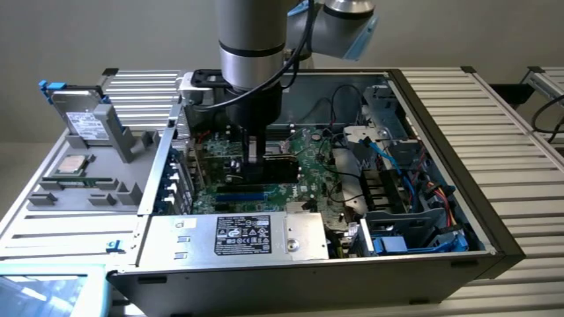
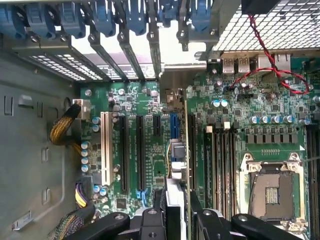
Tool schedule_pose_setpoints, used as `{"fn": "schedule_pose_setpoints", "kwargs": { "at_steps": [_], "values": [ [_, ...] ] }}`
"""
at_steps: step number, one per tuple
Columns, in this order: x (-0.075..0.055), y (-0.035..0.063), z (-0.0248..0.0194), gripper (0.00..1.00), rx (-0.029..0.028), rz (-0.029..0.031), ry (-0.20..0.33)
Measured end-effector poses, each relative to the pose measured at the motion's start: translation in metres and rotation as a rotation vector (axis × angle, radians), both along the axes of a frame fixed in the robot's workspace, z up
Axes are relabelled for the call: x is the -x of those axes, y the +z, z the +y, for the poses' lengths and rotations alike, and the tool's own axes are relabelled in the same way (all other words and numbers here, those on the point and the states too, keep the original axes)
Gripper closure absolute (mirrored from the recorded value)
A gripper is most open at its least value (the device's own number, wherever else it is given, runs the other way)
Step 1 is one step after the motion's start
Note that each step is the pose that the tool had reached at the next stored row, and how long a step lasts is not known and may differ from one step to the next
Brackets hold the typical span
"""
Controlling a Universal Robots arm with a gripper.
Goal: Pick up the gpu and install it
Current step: 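Insert the gpu into the slot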
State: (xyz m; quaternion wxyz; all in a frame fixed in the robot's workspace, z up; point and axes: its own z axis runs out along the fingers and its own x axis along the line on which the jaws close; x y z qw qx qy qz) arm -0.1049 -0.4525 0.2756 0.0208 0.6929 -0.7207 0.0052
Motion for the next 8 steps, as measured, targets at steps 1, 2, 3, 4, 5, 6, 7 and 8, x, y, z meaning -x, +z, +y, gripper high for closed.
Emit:
{"fn": "schedule_pose_setpoints", "kwargs": {
  "at_steps": [1, 2, 3, 4, 5, 6, 7, 8],
  "values": [
    [0.0016, -0.0001, 0.0000, 0.71, 0.0105, -0.0006, 0.000],
    [0.0041, -0.0005, 0.0000, 0.71, 0.0205, -0.0008, 0.000],
    [0.0064, -0.0009, 0.0001, 0.71, 0.0274, -0.0007, 0.000],
    [0.0080, -0.0008, 0.0000, 0.71, 0.0286, -0.0003, 0.000],
    [0.0090, -0.0016, 0.0001, 0.71, 0.0285, 0.0005, 0.000],
    [0.0100, -0.0035, 0.0001, 0.71, 0.0284, 0.0006, 0.000],
    [0.0106, -0.0053, 0.0001, 0.71, 0.0284, 0.0007, 0.000],
    [0.0115, -0.0070, 0.0001, 0.71, 0.0284, 0.0007, 0.000]
  ]
}}
